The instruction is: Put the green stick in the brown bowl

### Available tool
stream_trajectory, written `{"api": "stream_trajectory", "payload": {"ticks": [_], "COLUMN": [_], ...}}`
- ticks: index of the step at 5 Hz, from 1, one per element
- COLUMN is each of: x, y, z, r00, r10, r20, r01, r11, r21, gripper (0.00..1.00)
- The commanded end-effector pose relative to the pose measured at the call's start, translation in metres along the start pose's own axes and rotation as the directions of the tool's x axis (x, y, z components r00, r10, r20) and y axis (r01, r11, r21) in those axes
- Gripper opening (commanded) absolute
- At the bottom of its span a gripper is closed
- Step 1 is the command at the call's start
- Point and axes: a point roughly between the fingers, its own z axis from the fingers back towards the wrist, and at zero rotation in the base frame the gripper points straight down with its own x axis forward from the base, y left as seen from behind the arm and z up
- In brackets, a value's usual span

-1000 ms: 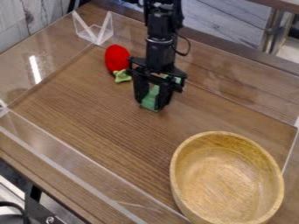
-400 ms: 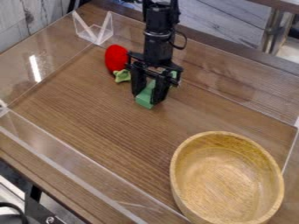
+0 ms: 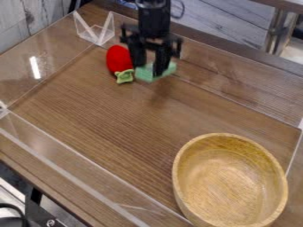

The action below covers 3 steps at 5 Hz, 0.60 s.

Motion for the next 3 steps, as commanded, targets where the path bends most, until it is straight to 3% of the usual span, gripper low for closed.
{"api": "stream_trajectory", "payload": {"ticks": [1,2,3], "x": [-0.015,-0.037,-0.058], "y": [-0.02,-0.049,-0.085], "z": [0.04,0.045,0.044], "r00": [0.993,0.991,0.993], "r10": [0.073,0.092,-0.09], "r20": [0.091,0.097,0.077], "r01": [-0.073,-0.091,0.092], "r11": [0.997,0.996,0.996], "r21": [0.004,-0.006,-0.019], "gripper": [0.0,0.0,0.0]}}
